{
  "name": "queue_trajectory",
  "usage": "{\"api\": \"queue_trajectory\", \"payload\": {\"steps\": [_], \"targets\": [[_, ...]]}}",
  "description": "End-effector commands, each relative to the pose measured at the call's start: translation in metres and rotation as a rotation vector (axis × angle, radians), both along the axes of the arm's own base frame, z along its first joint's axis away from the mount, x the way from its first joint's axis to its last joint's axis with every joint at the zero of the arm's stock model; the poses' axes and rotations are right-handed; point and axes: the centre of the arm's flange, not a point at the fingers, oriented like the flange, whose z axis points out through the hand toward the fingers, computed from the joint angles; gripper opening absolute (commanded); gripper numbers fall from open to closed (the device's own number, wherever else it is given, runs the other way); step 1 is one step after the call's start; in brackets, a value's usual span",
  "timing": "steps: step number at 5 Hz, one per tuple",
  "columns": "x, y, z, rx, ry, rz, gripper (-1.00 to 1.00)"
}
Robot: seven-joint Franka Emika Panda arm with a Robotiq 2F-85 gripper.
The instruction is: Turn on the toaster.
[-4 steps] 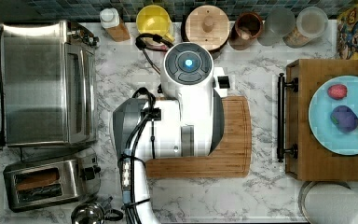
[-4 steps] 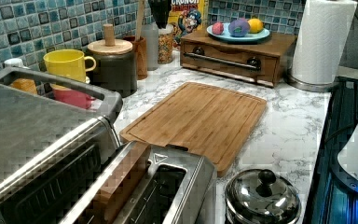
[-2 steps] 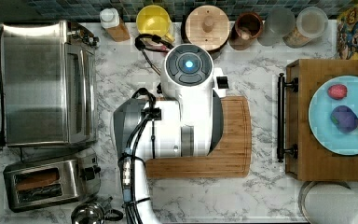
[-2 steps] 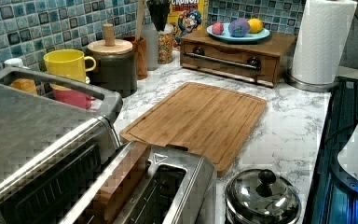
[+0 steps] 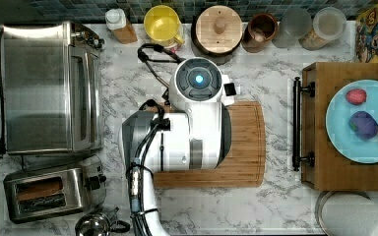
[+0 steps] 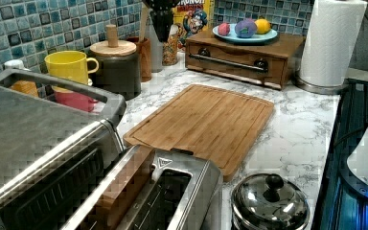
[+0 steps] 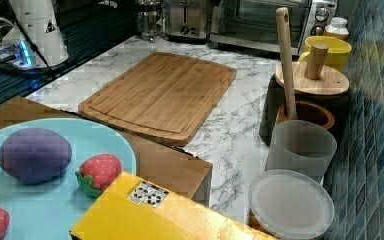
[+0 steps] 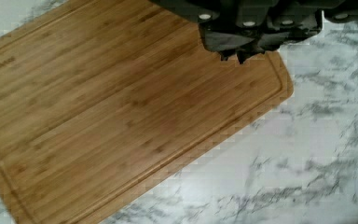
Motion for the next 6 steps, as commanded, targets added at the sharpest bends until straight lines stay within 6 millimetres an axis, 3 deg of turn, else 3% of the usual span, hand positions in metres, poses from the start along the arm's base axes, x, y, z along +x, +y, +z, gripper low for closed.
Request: {"api": "queue_trajectory", "payload": {"steps": [1, 2, 4, 5, 6], "targets": [[-0.071, 0.107, 0.011, 0.102, -0.095, 0.340, -1.00], [-0.091, 0.133, -0.004, 0.082, -0.104, 0.405, -1.00], [-0.112, 0.164, -0.028, 0.092, -0.049, 0.515, -1.00], [-0.129, 0.175, -0.036, 0.095, -0.028, 0.556, -1.00], [-0.153, 0.186, -0.030, 0.125, -0.053, 0.606, -1.00]]}}
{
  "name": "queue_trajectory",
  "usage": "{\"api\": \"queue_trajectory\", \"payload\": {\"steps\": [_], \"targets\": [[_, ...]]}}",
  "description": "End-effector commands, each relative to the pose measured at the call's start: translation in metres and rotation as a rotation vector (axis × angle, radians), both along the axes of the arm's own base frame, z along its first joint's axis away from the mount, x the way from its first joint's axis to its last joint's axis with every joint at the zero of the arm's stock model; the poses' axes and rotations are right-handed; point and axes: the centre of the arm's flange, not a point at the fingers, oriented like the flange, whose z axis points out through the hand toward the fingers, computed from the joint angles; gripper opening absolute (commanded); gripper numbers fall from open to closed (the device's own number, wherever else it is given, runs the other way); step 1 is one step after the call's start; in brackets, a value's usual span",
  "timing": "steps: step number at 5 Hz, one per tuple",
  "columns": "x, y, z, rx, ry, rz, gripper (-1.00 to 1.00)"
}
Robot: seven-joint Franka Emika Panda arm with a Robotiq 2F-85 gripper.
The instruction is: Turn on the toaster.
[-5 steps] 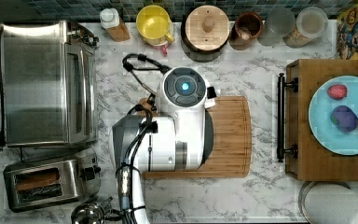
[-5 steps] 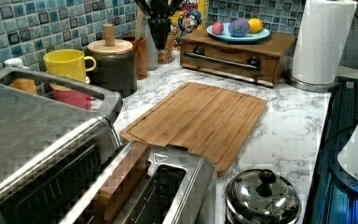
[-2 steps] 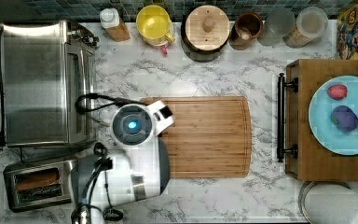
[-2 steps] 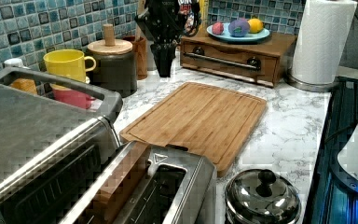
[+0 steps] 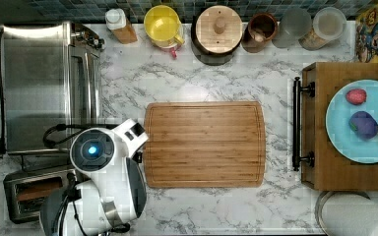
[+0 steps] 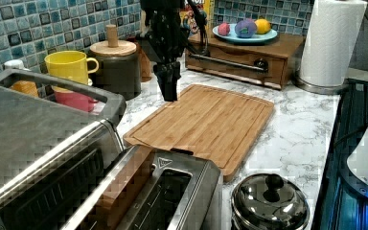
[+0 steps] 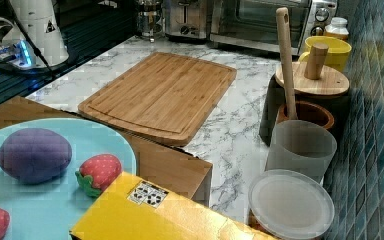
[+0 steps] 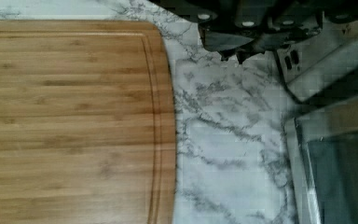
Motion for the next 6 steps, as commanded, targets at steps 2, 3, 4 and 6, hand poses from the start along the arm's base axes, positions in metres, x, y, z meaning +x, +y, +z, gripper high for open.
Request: {"api": "queue_trajectory", "payload": {"steps": [2, 3, 4, 6], "targets": [[-0.076, 0.039, 0.014, 0.141, -0.026, 0.179, -1.00], [-0.088, 0.050, 0.009, 0.172, -0.028, 0.207, -1.00], [-0.094, 0.054, 0.009, 0.198, -0.039, 0.214, -1.00], [-0.091, 0.051, -0.004, 0.168, -0.068, 0.112, -1.00]]}}
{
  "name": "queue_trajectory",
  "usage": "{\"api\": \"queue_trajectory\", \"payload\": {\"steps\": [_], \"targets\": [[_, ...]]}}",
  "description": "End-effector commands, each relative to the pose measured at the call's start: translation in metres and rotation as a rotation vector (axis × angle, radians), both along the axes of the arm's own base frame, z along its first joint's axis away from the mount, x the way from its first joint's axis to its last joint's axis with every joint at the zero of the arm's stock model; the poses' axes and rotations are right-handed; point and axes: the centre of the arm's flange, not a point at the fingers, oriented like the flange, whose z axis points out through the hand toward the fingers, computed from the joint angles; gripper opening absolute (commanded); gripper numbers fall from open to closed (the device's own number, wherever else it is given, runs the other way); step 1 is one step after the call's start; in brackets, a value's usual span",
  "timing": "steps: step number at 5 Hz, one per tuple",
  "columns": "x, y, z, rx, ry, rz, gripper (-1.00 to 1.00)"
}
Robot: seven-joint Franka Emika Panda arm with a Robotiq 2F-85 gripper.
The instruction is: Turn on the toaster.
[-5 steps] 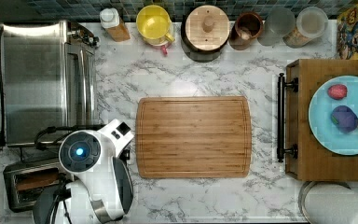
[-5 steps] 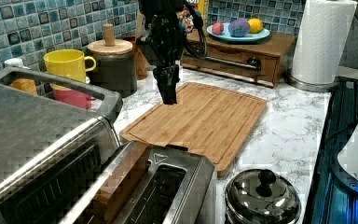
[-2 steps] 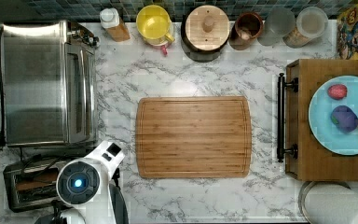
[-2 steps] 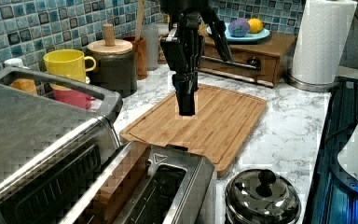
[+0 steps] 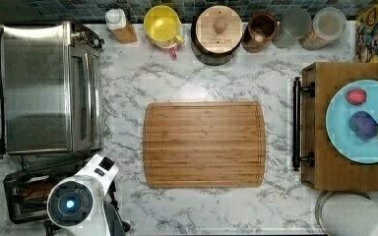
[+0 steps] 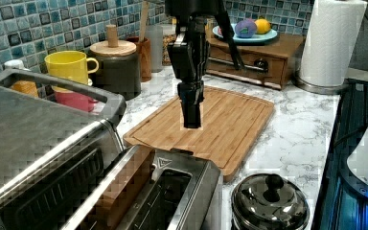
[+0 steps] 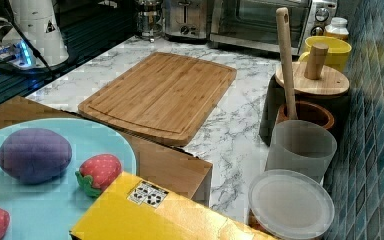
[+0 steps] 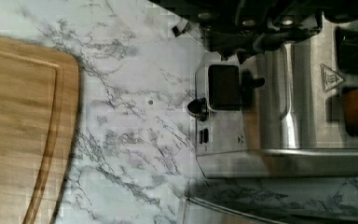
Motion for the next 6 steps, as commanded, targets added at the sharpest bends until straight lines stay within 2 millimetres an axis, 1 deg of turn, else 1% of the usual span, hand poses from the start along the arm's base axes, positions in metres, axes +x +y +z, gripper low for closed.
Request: {"api": "queue_trajectory", "payload": {"steps": [1, 2, 3, 4, 5, 6], "targets": [[-0.007, -0.002, -0.015, 0.032, 0.014, -0.087, -1.00], [-0.007, 0.001, -0.012, 0.091, 0.001, -0.094, -1.00], [0.000, 0.013, -0.023, 0.043, 0.008, -0.105, -1.00], [0.010, 0.009, -0.033, 0.026, 0.015, -0.146, -1.00], [0.020, 0.005, -0.034, 0.006, 0.021, -0.153, -1.00], [0.027, 0.005, -0.045, -0.010, 0.041, -0.165, -1.00]]}}
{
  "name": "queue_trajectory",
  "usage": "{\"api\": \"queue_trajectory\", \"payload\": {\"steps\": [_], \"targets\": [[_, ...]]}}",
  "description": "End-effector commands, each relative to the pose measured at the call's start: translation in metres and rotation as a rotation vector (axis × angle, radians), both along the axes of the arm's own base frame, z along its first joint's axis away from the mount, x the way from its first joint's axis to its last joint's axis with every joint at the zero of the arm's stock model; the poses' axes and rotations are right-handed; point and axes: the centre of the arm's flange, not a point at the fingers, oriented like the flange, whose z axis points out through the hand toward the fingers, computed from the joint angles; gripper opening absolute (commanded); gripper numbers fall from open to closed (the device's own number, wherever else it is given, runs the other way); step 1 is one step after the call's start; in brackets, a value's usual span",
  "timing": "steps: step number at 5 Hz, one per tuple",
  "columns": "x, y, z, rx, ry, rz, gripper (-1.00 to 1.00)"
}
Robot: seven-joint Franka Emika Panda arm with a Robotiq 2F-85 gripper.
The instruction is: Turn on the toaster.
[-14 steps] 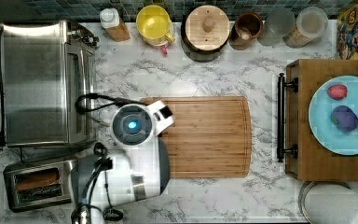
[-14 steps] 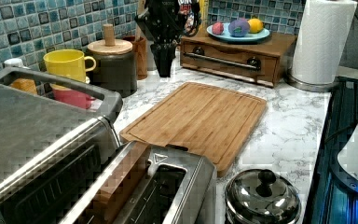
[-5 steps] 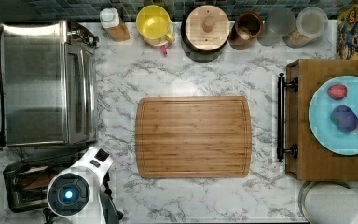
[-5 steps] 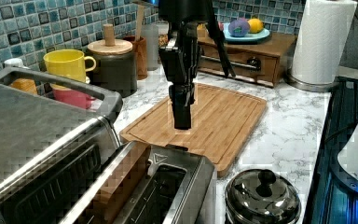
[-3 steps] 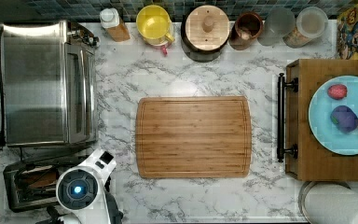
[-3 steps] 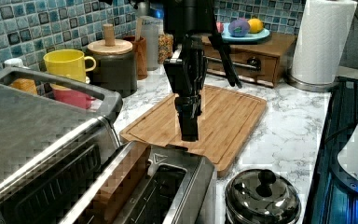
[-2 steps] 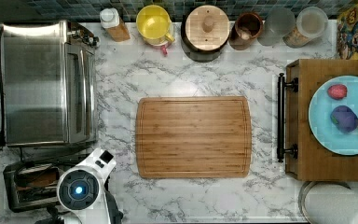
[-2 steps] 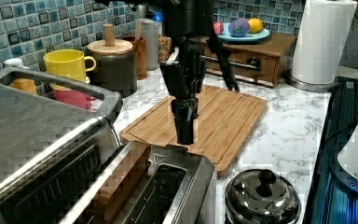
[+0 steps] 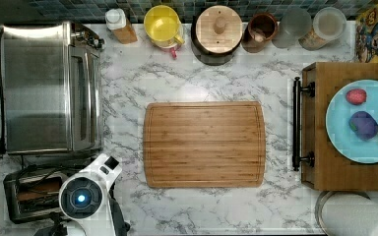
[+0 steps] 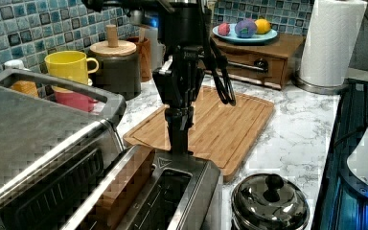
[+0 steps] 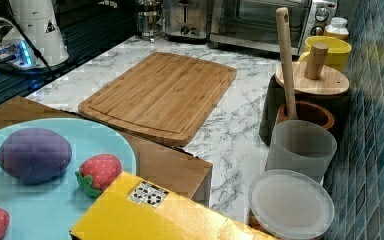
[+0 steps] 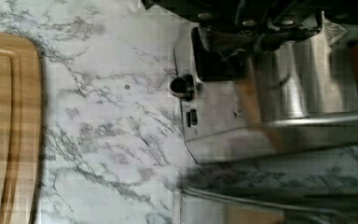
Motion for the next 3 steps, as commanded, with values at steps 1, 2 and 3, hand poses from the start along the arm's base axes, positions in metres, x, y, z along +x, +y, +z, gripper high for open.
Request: {"api": "queue_trajectory", "payload": {"steps": [1, 2, 3], "targets": [[0.033, 0.000, -0.020, -0.077, 0.066, -0.037, -1.00], [0.038, -0.006, -0.041, -0.073, 0.100, -0.055, -1.00], [0.043, -0.005, -0.063, -0.085, 0.148, -0.055, -1.00]]}}
